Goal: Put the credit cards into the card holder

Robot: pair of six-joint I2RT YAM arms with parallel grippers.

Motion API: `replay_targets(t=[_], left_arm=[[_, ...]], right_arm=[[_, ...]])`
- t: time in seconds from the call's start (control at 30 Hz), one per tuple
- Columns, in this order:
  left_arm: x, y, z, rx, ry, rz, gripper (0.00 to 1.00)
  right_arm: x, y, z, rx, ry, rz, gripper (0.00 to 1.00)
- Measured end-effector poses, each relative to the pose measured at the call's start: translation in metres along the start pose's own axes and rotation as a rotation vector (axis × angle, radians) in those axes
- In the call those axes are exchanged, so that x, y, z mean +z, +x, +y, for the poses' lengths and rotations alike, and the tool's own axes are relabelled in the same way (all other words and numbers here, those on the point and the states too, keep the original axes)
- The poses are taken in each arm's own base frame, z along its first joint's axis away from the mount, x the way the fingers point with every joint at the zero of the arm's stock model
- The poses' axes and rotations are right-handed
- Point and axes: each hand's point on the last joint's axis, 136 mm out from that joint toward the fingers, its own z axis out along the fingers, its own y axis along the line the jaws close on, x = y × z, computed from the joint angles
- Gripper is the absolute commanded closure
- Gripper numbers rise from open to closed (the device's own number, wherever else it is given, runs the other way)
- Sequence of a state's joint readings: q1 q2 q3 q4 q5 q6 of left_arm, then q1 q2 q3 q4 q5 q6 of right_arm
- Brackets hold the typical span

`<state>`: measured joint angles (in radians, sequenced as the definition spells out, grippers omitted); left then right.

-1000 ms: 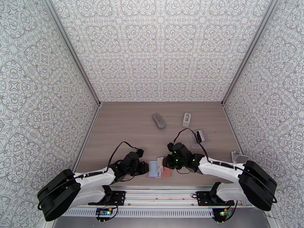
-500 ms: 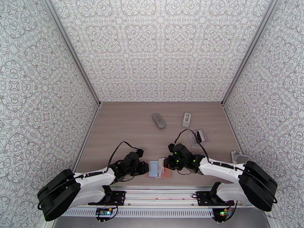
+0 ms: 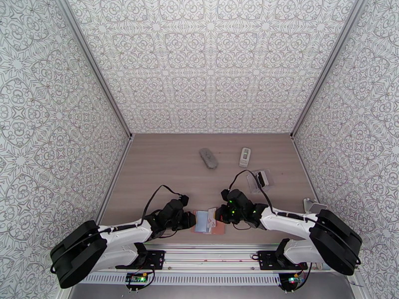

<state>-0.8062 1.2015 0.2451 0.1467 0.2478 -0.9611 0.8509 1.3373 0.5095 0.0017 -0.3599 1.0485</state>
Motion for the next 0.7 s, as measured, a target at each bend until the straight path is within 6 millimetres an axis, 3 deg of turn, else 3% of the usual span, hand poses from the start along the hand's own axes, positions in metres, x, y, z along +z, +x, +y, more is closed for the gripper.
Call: replay_targets(t=[0.7], left_arm=[[0.0014,0.0004,-0.0014,0.011,-0.009,-0.014,0.87]], right_arm=[[0.0007,0.0012,0.0011,0.051,-0.023,0.003,1.0]])
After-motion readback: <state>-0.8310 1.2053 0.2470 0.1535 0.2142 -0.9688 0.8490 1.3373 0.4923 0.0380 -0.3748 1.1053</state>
